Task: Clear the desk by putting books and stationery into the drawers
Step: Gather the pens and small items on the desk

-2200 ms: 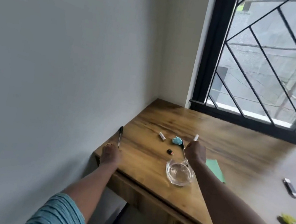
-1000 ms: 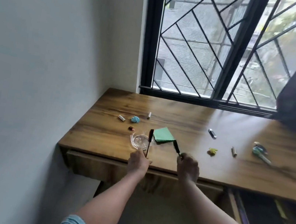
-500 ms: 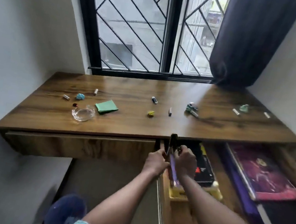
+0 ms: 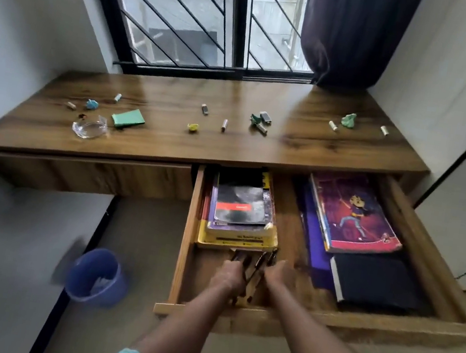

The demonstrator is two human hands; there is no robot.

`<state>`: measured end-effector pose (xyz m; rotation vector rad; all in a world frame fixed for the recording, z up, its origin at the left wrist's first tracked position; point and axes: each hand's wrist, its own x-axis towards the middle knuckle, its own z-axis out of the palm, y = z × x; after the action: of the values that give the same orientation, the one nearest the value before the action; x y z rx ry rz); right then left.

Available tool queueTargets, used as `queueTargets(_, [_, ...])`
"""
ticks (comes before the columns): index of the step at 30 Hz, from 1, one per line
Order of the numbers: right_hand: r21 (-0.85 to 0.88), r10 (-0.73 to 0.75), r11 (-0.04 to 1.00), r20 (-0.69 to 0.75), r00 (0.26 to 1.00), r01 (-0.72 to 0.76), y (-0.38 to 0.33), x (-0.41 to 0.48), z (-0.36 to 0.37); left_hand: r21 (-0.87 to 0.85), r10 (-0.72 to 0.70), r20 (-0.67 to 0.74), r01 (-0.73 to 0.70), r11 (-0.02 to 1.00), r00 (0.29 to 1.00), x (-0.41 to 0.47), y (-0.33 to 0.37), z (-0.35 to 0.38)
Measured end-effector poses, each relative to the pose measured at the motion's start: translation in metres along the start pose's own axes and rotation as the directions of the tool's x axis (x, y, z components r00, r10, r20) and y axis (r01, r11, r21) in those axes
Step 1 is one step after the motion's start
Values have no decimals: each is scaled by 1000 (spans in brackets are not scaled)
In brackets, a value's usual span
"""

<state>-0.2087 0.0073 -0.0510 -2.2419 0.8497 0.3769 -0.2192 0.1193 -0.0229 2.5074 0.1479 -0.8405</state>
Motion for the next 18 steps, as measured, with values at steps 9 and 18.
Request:
queueTargets(9, [88, 142, 984, 150, 979, -156, 2, 4, 16, 25, -62, -60, 64, 998, 996, 8, -2, 18])
queueTargets(18, [245, 214, 940, 125, 969, -239, 6, 4, 15, 226, 81, -91, -58, 972, 993, 2, -6, 17])
